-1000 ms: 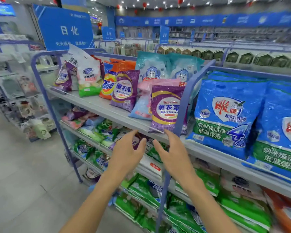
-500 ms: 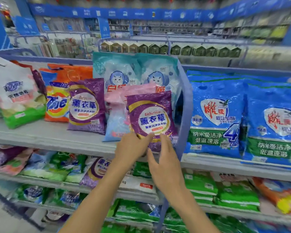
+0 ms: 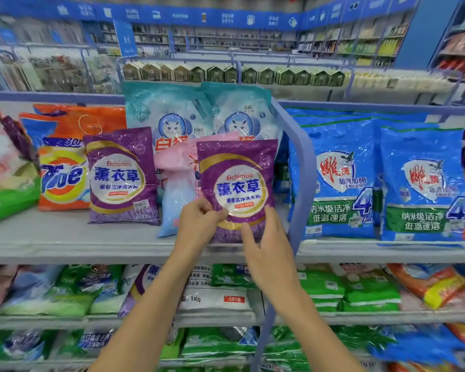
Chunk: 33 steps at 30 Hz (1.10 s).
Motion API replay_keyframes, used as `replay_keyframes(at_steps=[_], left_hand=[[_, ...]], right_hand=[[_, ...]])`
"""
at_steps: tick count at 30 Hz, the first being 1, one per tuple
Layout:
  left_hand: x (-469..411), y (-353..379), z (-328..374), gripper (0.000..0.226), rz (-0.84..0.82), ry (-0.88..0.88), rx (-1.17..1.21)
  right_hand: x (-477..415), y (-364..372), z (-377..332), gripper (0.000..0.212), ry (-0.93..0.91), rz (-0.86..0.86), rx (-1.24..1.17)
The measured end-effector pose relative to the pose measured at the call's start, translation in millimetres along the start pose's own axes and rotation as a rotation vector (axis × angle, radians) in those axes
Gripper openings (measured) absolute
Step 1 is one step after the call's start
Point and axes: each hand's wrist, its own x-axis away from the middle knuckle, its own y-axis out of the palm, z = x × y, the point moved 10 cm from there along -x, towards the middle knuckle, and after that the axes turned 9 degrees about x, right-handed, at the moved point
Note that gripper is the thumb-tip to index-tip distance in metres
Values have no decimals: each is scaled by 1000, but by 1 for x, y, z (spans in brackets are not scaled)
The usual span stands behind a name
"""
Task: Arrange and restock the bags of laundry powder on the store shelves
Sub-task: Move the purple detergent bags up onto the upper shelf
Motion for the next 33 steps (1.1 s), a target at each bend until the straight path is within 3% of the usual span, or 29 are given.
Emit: replay_keyframes(at_steps=[4, 8, 11, 12, 14, 15, 18, 22, 28, 33], left_hand=[[0, -27, 7, 38, 30, 121, 177], [2, -54, 8, 41, -10, 103, 402], [13, -68, 9, 24, -22, 78, 517], [18, -68, 6, 16, -53, 40, 577], [33, -59, 3, 42, -161, -52, 641], [40, -53, 1, 53, -227, -79, 623], [67, -34, -6, 57, -365, -111, 490], [95, -7, -14, 72, -514, -115, 361], [137, 69, -4, 67, -599, -115, 272], [191, 179, 9, 58, -676, -132, 270]], right_hand=[[-12, 0, -11, 63, 39, -29, -84], [-19, 8, -27, 62, 40, -119, -350], [-18, 13, -33, 81, 36, -155, -489], [-16, 13, -35, 77, 26, -183, -543], [-9, 14, -39, 55, 3, -246, -656], [-4, 14, -39, 46, -6, -274, -689], [14, 14, -29, 33, -9, -304, -687], [38, 0, 0, 34, 55, -303, -735], [71, -66, 71, 42, 208, -217, -832], [102, -168, 139, 25, 279, -35, -832]])
